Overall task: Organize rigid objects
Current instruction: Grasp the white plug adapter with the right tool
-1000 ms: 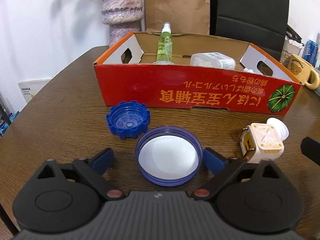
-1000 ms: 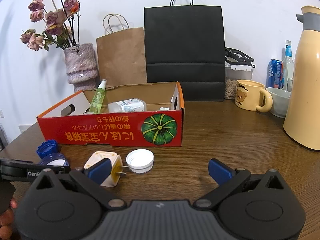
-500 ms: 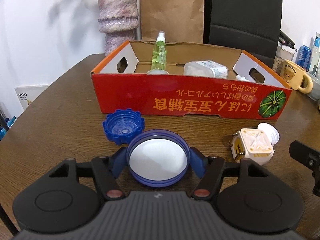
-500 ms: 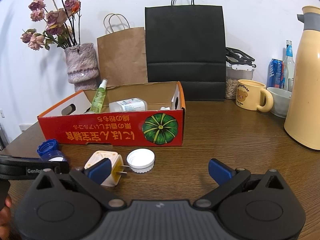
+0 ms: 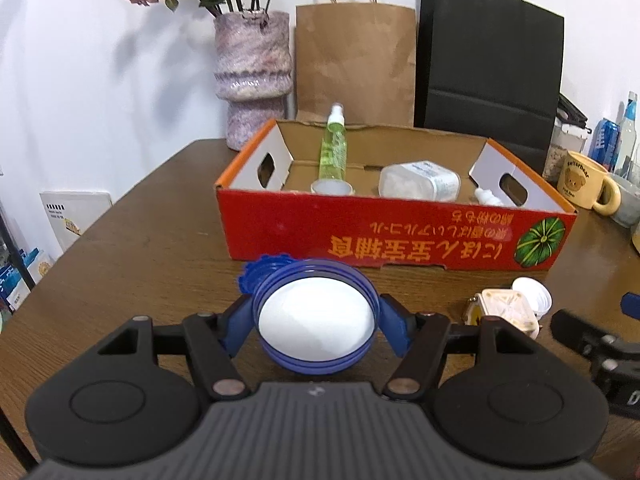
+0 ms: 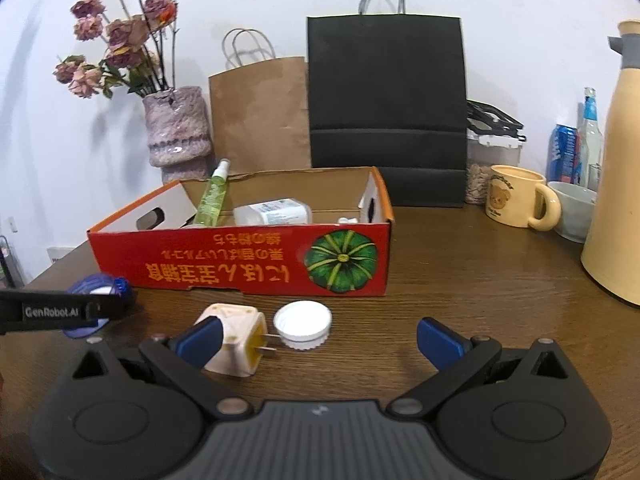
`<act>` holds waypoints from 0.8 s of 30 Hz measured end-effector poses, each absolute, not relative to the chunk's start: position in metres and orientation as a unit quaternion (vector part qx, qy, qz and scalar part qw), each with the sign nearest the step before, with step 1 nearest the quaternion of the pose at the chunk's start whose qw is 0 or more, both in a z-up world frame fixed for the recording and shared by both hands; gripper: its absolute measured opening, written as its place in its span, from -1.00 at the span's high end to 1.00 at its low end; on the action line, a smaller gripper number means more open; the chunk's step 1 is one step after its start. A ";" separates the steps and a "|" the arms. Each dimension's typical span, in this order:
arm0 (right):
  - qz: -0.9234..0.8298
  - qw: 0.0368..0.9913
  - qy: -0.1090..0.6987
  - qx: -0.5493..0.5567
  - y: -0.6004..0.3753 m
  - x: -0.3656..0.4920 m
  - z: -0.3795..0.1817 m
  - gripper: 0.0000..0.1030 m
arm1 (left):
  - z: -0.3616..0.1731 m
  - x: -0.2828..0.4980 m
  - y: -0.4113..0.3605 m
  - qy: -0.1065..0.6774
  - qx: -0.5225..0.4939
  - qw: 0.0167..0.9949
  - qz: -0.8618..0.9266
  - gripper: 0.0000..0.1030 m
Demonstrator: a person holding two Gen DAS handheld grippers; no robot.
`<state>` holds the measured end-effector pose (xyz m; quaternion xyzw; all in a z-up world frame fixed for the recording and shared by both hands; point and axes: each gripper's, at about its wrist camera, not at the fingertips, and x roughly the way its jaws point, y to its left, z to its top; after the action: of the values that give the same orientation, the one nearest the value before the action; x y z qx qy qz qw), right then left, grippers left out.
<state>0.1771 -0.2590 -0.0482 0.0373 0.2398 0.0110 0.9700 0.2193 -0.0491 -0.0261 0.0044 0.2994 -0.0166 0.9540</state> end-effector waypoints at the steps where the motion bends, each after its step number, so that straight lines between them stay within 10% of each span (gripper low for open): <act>1: 0.014 0.970 0.241 0.035 -0.256 0.178 -0.048 -1.00 | -0.025 0.219 -0.048 0.297 0.004 0.955 -0.016 -0.31; 16: 0.026 0.958 0.285 0.012 -0.209 0.210 -0.055 -1.00 | -0.016 0.216 -0.025 0.276 0.005 0.961 -0.007 -0.31; 24: 0.028 0.950 0.310 0.020 -0.201 0.224 -0.060 -0.67 | -0.013 0.217 -0.015 0.273 -0.001 0.962 -0.003 -0.31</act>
<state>0.2244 -0.2005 -0.0600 0.0196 0.3104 0.0278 0.9500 0.2173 -0.0145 -0.0134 -0.0012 0.2730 -0.0027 0.9620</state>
